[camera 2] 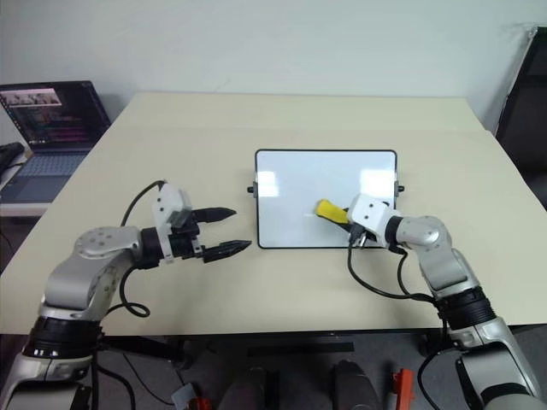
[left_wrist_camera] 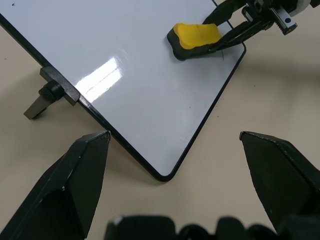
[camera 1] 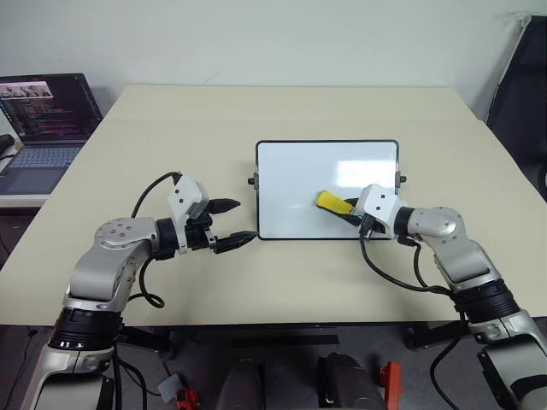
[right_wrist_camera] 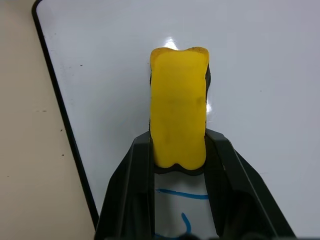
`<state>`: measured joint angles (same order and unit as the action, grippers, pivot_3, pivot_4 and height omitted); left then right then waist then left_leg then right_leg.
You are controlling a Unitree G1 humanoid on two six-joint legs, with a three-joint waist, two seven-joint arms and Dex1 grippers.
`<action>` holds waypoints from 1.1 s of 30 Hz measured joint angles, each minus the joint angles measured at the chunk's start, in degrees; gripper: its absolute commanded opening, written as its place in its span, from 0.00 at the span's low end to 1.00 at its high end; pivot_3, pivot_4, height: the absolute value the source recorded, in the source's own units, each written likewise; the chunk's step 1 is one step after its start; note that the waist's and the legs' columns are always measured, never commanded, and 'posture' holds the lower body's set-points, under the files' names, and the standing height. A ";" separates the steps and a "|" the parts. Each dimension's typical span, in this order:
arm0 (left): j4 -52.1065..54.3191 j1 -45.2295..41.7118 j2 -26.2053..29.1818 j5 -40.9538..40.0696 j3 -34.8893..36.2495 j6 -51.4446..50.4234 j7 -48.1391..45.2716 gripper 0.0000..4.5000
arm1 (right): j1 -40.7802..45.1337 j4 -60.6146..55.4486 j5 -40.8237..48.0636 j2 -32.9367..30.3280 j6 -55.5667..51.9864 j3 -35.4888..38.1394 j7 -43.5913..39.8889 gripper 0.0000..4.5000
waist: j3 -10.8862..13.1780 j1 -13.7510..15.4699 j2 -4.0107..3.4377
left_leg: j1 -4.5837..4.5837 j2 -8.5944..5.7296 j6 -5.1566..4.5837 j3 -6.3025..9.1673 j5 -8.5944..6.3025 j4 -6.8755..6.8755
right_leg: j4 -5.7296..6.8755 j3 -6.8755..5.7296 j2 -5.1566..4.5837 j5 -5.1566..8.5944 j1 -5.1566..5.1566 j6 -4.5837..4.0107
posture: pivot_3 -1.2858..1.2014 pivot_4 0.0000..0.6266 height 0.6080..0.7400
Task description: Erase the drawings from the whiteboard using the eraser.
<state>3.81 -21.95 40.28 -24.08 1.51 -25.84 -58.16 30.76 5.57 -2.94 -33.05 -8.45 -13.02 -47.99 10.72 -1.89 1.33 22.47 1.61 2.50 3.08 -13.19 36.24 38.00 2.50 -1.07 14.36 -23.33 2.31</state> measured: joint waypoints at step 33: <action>2.50 -0.87 4.92 -3.05 4.95 -2.83 -1.16 1.00 | -17.89 -9.60 21.66 -28.24 -11.29 26.29 -19.28 0.22 | 0.02 -0.36 0.00 | -0.03 0.01 -0.01 -0.13 -0.01 -0.09 | -0.06 0.09 -0.01 0.21 -0.03 0.22 | 0.52 0.24 1.00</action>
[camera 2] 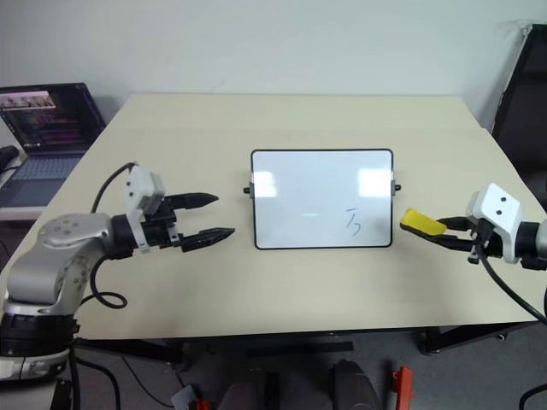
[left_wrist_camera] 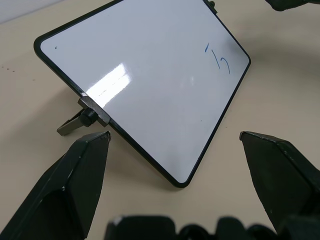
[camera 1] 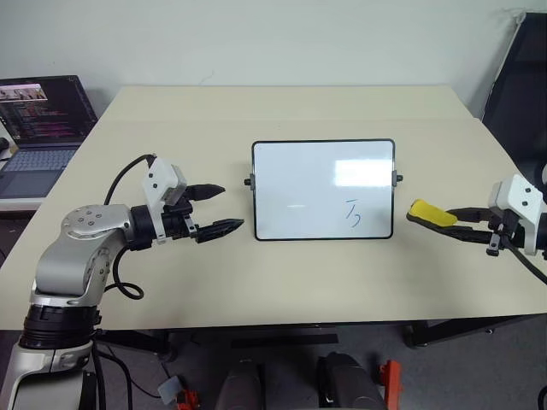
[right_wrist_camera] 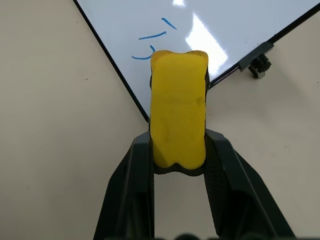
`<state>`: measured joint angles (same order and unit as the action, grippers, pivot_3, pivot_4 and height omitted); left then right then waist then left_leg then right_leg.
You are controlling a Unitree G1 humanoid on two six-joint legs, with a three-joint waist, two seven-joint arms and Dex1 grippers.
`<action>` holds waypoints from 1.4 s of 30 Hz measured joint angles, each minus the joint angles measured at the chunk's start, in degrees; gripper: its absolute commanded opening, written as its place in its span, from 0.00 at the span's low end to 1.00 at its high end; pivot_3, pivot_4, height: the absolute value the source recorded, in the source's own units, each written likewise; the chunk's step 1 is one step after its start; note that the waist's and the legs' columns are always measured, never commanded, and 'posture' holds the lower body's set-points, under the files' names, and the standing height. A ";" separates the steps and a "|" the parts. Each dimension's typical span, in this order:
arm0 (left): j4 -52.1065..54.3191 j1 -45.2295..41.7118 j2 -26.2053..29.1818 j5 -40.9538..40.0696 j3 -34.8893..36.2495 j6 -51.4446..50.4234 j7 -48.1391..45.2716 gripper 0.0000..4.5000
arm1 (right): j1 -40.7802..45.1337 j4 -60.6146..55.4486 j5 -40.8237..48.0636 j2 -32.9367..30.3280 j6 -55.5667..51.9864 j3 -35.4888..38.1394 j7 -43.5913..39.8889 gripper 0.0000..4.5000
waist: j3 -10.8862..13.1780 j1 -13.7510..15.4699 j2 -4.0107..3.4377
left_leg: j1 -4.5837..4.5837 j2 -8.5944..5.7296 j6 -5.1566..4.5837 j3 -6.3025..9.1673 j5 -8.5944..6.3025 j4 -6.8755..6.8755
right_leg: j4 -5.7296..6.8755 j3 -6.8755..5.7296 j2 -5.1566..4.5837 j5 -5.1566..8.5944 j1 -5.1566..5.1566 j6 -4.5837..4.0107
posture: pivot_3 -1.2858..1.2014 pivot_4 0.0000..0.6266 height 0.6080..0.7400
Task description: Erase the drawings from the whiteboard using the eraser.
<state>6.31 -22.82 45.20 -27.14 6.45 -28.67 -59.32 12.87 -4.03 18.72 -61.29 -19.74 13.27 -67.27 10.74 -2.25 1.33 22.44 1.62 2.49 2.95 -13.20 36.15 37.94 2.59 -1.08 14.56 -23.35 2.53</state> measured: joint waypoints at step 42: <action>-1.27 -0.23 -1.78 0.68 -2.36 0.55 0.05 1.00 | 7.70 15.46 -15.03 26.17 16.53 -21.50 15.05 0.22 | -0.09 -0.43 0.11 | -0.49 0.01 0.00 -0.02 0.01 0.02 | 0.16 0.09 0.03 -0.08 0.33 -0.01 | 0.52 0.24 1.00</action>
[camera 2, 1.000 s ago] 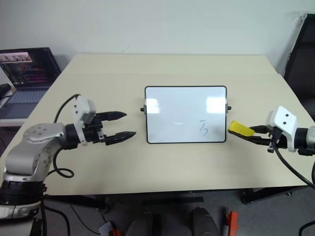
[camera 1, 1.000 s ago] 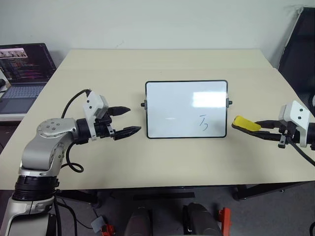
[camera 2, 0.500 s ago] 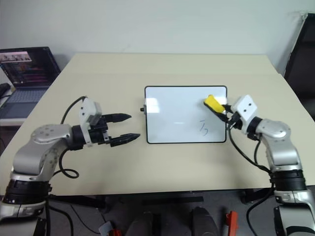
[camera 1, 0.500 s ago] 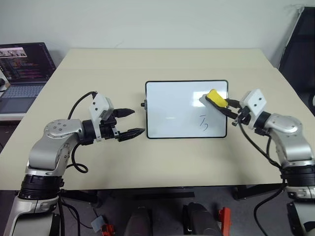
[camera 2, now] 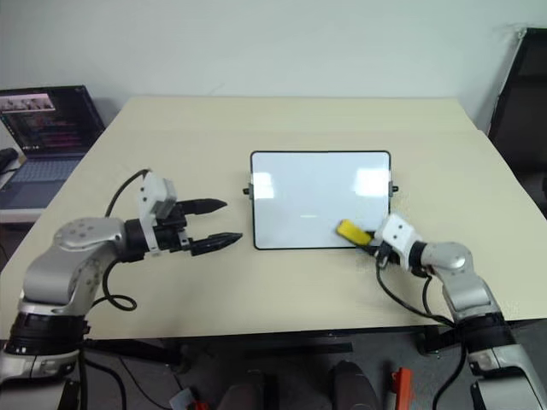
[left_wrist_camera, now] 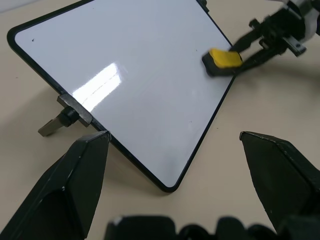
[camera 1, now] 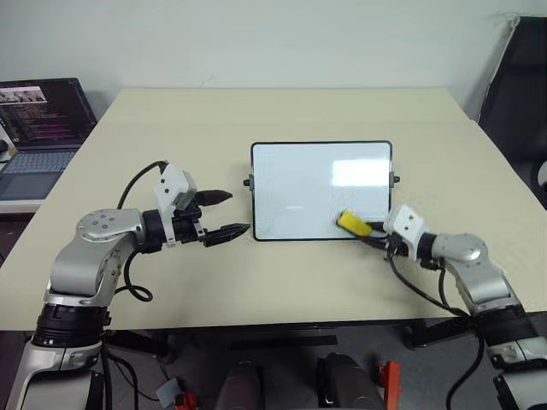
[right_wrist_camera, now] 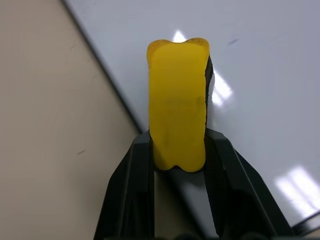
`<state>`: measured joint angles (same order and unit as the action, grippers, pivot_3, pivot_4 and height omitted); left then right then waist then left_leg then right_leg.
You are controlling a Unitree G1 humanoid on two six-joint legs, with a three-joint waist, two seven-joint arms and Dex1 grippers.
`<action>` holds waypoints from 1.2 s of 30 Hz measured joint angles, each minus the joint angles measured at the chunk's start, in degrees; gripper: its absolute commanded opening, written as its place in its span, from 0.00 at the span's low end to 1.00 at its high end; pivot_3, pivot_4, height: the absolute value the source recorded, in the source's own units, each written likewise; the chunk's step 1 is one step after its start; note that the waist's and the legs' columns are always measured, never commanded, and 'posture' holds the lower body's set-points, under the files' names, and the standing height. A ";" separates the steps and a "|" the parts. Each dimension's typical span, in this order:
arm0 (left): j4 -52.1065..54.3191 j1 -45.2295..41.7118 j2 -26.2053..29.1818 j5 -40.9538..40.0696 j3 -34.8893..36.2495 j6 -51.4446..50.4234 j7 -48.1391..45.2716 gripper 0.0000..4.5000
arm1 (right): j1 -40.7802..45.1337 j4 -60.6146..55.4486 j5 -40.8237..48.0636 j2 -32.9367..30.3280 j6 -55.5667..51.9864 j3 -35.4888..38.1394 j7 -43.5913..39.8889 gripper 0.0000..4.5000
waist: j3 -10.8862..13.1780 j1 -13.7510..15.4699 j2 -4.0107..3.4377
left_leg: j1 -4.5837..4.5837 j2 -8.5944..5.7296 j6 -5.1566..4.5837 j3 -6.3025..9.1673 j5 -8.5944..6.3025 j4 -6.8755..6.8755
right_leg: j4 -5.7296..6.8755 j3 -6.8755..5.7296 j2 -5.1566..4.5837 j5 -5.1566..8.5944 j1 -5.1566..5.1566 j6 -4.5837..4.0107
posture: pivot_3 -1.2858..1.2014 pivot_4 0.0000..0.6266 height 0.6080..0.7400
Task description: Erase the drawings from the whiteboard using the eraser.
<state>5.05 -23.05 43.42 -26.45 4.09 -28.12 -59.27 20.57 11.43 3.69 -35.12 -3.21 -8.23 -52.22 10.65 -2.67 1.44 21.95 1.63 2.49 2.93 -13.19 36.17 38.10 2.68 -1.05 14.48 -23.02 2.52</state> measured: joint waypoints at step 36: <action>-1.17 -2.26 -2.32 0.78 -2.02 0.95 -0.55 1.00 | 0.50 -5.43 -5.75 3.15 -2.03 -3.54 7.11 0.22 | 0.00 -0.40 0.01 | -0.03 0.03 -0.01 -0.01 0.02 0.02 | -0.06 0.04 0.04 -0.13 0.04 0.03 | 0.52 0.24 1.00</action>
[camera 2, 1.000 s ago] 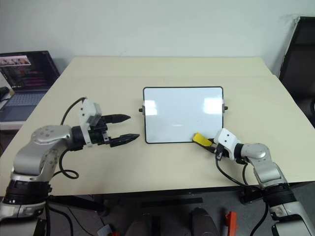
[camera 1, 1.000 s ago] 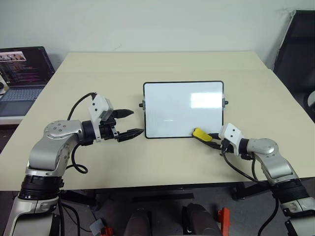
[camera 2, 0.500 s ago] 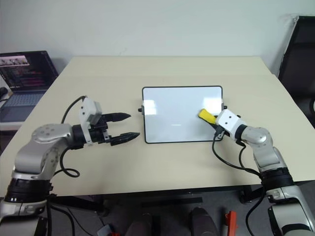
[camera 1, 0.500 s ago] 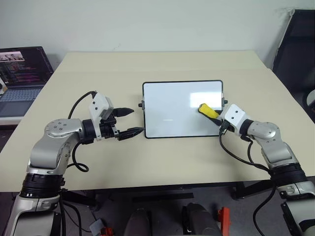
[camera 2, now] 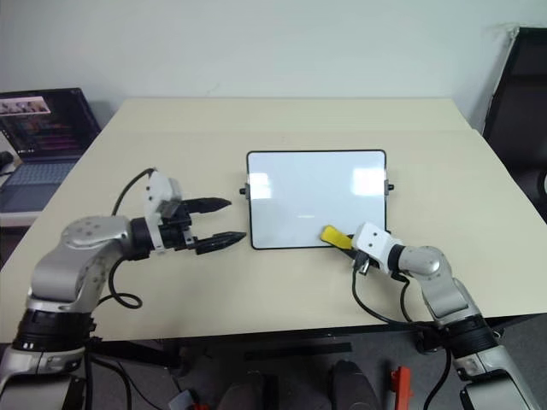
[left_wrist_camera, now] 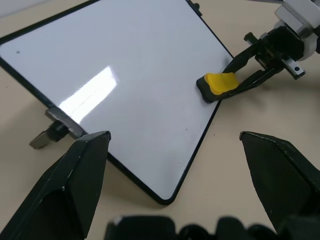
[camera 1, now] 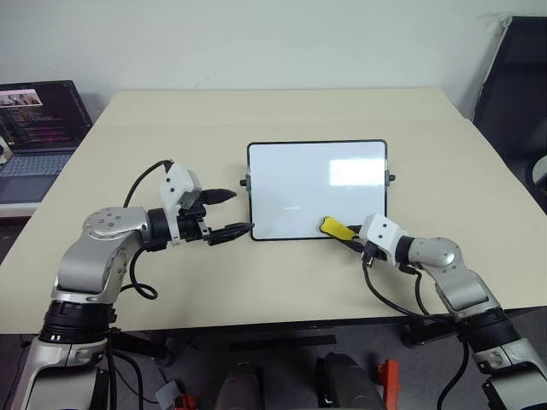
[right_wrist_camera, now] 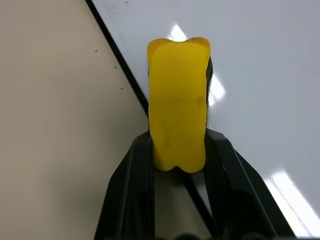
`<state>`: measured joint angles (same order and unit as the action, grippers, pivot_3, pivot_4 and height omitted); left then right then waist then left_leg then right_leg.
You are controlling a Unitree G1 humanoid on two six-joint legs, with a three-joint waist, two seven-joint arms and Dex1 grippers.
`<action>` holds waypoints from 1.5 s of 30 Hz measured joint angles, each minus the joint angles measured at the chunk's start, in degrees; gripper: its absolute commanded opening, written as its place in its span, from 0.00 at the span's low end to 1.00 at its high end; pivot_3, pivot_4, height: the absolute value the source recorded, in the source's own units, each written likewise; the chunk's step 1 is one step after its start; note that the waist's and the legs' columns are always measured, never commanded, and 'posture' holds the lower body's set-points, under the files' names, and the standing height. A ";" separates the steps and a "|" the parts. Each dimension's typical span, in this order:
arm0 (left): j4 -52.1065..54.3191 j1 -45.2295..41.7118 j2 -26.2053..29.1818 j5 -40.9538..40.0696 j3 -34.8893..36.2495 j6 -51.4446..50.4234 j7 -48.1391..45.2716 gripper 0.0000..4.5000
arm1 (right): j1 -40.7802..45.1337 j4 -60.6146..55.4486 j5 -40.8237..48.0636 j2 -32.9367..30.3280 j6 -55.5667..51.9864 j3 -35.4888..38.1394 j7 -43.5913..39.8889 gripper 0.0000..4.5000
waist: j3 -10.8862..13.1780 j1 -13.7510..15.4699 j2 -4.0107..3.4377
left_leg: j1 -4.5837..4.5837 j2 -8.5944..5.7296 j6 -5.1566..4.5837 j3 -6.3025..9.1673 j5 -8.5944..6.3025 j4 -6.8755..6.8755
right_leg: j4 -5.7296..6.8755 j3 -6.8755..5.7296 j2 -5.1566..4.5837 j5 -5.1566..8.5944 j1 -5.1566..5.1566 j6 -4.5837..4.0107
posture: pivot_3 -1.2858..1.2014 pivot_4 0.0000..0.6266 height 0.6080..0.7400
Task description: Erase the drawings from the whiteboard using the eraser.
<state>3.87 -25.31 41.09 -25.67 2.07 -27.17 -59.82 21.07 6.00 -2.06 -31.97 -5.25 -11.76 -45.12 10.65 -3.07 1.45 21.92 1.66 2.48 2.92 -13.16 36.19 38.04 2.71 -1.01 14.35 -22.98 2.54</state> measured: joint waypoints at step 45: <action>-5.17 -7.71 -25.64 6.27 -18.44 8.62 -0.58 1.00 | 6.34 34.27 11.78 -10.30 -6.48 26.55 7.93 0.22 | -0.04 0.16 -0.29 | 0.46 -0.15 -0.03 -0.05 -0.01 0.01 | -0.26 0.11 -0.04 0.07 -0.21 0.17 | 0.52 0.24 1.00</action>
<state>-1.30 -33.02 15.45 -19.41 -16.37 -18.55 -60.40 27.40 40.28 9.72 -42.27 -11.72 14.78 -37.18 10.62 -2.92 1.16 22.38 1.51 2.45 2.87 -13.18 36.20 37.78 2.82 -1.05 14.42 -23.20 2.71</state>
